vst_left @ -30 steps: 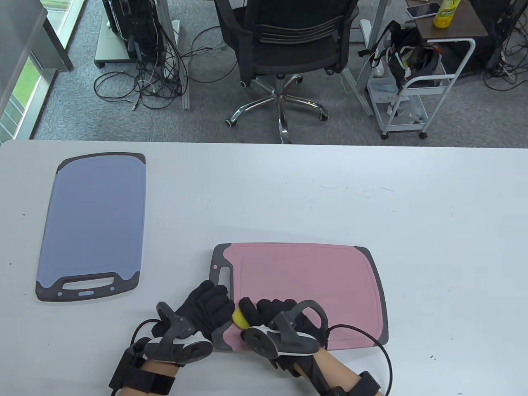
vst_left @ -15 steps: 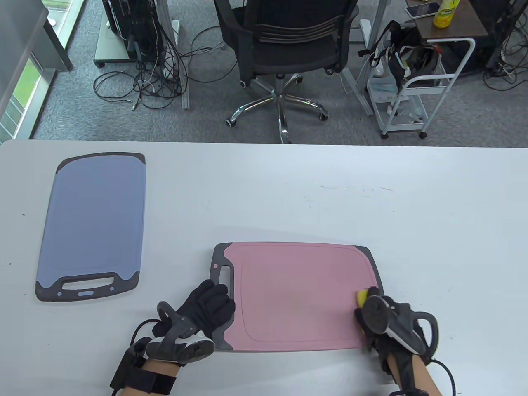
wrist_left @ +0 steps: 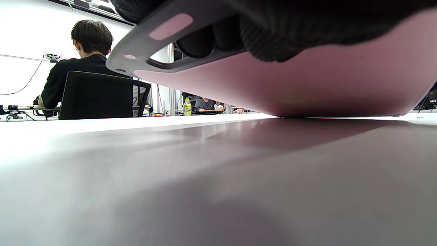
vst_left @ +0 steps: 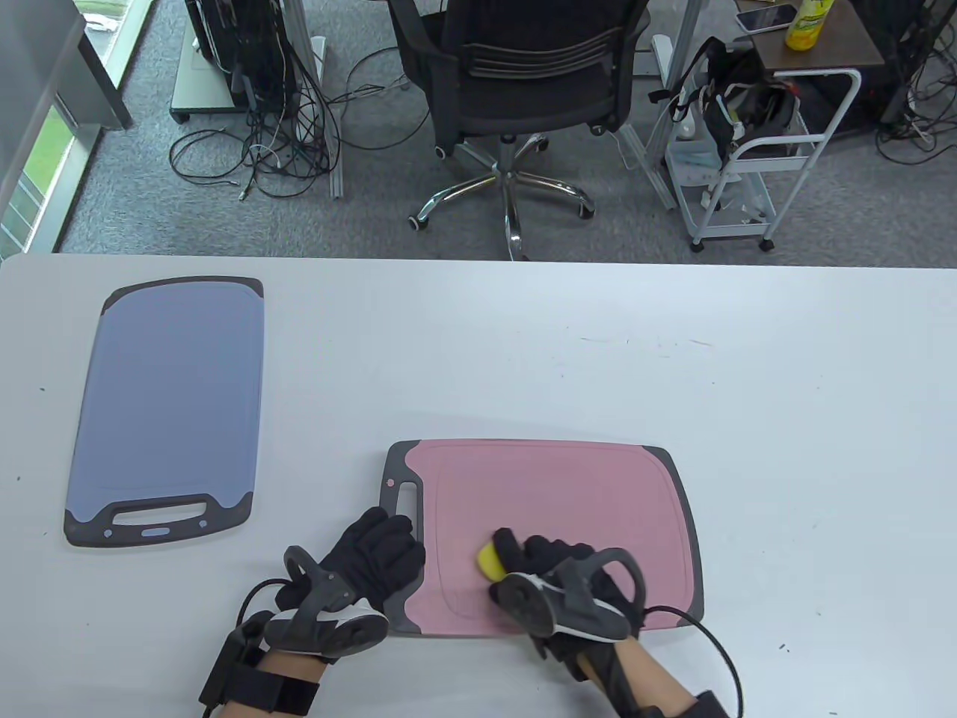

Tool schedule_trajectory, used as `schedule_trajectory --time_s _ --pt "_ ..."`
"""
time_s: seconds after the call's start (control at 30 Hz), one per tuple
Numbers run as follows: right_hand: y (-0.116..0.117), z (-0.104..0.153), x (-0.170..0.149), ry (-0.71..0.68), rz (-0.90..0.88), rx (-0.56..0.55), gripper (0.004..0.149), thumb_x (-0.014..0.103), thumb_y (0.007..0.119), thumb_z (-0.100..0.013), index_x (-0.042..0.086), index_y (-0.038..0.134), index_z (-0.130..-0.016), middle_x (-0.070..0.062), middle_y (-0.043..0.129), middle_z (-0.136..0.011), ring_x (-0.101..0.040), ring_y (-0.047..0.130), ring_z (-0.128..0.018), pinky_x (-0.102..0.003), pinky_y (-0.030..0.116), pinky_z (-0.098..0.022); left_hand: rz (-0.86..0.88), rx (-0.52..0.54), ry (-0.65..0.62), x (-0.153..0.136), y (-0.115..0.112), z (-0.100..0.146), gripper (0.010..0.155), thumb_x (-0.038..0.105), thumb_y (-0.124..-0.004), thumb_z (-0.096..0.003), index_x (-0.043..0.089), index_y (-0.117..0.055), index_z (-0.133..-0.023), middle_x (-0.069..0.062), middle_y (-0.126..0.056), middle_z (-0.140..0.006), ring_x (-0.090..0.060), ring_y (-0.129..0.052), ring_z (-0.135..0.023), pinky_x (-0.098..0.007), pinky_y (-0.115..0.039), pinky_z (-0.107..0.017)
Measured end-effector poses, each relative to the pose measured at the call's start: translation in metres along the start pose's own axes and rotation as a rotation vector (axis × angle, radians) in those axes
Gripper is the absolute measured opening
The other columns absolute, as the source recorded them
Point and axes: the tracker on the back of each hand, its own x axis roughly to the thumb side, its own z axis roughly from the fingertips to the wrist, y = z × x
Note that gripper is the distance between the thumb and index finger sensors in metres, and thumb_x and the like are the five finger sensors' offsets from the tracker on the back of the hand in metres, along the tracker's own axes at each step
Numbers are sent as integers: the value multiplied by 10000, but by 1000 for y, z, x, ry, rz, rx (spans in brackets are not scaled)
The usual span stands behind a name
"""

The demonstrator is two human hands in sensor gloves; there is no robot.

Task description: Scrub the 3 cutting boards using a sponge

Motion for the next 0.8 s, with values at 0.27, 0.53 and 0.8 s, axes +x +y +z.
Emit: schedule_trajectory --time_s 0.27,0.53,0.8 --pt "29 53 -146 494 -131 108 706 543 694 -463 111 608 -1015 -130 823 -731 -232 913 -503 -479 769 -473 -18 -34 5 1 -1 -4 427 384 -801 -576 305 -576 -931 72 -713 -950 -211 -707 -1024 -531 -579 -773" --pt "-7 -19 38 -95 -57 -39 718 558 686 -452 95 629 -998 -121 822 -690 -207 904 -479 -468 776 -469 -10 -14 24 1 -2 -4 420 361 -789 -575 283 -569 -925 64 -705 -938 -219 -691 -1021 -541 -564 -767" --pt "-20 -28 92 -237 -2 -70 709 580 656 -450 155 608 -1016 -88 813 -722 -189 905 -500 -455 781 -478 1 -3 40 -2 -2 -3 412 350 -793 -572 283 -576 -915 58 -713 -931 -222 -696 -1014 -545 -566 -764"
